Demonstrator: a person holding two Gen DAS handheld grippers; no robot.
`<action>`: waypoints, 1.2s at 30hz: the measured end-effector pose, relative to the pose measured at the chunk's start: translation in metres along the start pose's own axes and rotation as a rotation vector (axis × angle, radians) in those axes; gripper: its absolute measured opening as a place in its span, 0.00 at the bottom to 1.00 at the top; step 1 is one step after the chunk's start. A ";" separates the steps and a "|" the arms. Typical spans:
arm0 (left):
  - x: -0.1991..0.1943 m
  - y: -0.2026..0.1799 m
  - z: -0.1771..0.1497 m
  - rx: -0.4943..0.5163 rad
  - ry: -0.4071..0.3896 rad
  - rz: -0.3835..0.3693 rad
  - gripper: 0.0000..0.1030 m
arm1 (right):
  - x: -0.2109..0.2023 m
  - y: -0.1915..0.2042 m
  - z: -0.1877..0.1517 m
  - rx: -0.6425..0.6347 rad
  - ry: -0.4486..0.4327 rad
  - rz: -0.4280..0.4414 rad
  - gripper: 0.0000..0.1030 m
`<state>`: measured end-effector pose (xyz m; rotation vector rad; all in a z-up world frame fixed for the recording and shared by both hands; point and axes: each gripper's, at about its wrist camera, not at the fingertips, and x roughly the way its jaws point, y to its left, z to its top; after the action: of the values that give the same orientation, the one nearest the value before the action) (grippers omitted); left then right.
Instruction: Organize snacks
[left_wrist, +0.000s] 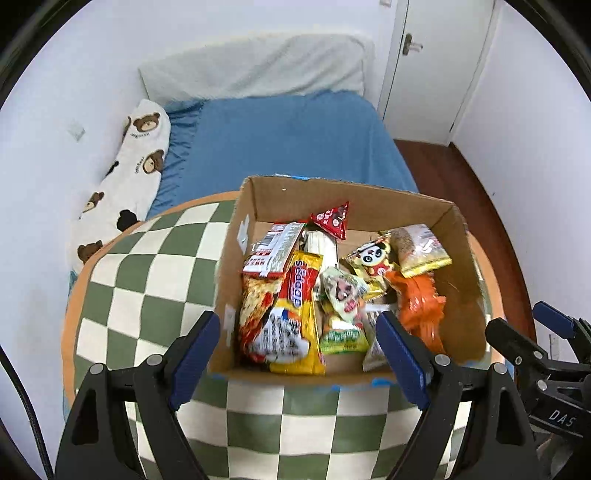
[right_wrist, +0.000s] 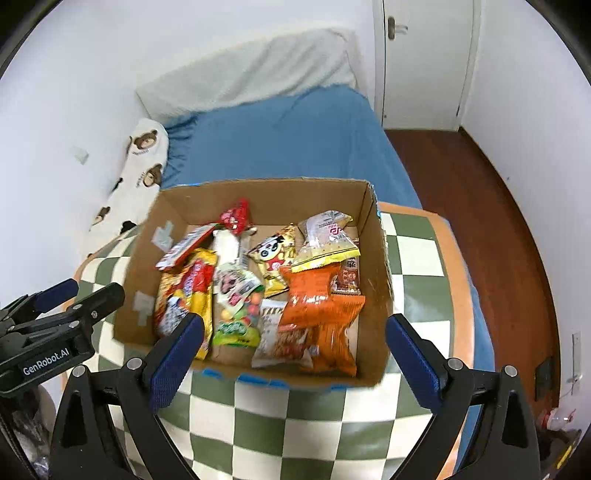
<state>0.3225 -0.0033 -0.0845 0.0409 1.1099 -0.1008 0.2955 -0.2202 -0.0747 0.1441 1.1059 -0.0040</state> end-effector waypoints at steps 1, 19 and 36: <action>-0.011 0.000 -0.007 0.000 -0.017 0.003 0.84 | -0.008 0.002 -0.004 -0.004 -0.011 0.001 0.97; -0.150 -0.011 -0.104 0.034 -0.217 0.035 0.84 | -0.162 0.017 -0.103 -0.013 -0.242 -0.034 1.00; -0.190 -0.015 -0.140 0.027 -0.241 0.022 0.84 | -0.226 0.023 -0.146 -0.030 -0.327 -0.051 1.00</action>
<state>0.1118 0.0051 0.0236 0.0633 0.8670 -0.0986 0.0660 -0.1958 0.0654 0.0840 0.7821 -0.0548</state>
